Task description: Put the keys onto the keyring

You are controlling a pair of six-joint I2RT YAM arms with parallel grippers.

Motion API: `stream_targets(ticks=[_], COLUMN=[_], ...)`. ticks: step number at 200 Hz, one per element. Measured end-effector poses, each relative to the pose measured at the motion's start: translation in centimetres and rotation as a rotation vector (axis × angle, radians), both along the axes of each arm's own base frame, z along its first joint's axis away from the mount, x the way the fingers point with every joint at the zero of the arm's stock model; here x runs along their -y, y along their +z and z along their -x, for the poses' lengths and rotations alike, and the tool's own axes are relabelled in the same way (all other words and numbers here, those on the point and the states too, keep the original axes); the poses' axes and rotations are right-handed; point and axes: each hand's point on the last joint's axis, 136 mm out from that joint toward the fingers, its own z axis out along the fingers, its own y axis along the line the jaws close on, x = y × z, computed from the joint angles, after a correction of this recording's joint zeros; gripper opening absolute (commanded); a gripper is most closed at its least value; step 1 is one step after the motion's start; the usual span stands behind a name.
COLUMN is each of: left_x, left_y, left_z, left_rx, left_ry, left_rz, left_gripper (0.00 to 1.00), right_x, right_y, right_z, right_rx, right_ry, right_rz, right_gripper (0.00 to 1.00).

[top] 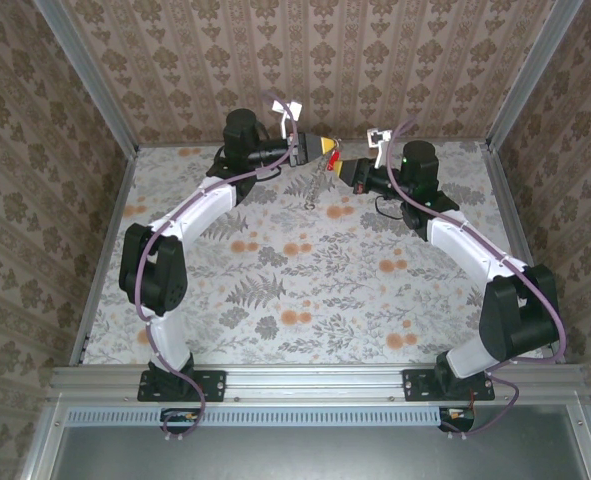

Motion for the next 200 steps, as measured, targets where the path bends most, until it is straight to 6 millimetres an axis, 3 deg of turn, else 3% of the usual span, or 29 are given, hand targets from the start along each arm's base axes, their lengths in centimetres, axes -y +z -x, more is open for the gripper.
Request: stream_targets(ticks=[16, 31, 56, 132, 162, 200], left_x=[0.0, 0.0, 0.0, 0.1, 0.1, 0.0], left_y=[0.0, 0.0, 0.0, 0.1, 0.3, 0.9], left_z=[-0.1, -0.1, -0.1, 0.0, 0.2, 0.5], left_rx=[0.000, 0.000, 0.000, 0.000, 0.005, 0.015], left_ry=[0.006, 0.007, 0.008, 0.006, 0.004, 0.002], left_rz=[0.000, 0.000, 0.000, 0.001, 0.003, 0.009], left_gripper=[0.00, 0.00, 0.00, 0.00, 0.00, 0.00], right_x=[-0.1, 0.0, 0.3, 1.0, 1.3, 0.9], right_y=[0.0, 0.1, 0.4, -0.1, -0.2, -0.5], right_z=[0.1, 0.3, 0.9, 0.7, 0.4, 0.1], right_rx=[0.004, 0.006, 0.024, 0.015, 0.024, 0.022], right_ry=[0.003, 0.002, -0.011, -0.063, -0.086, -0.086], right_rz=[0.008, 0.015, 0.031, 0.051, 0.063, 0.072], right_gripper=[0.00, 0.25, 0.40, 0.44, 0.52, 0.52])
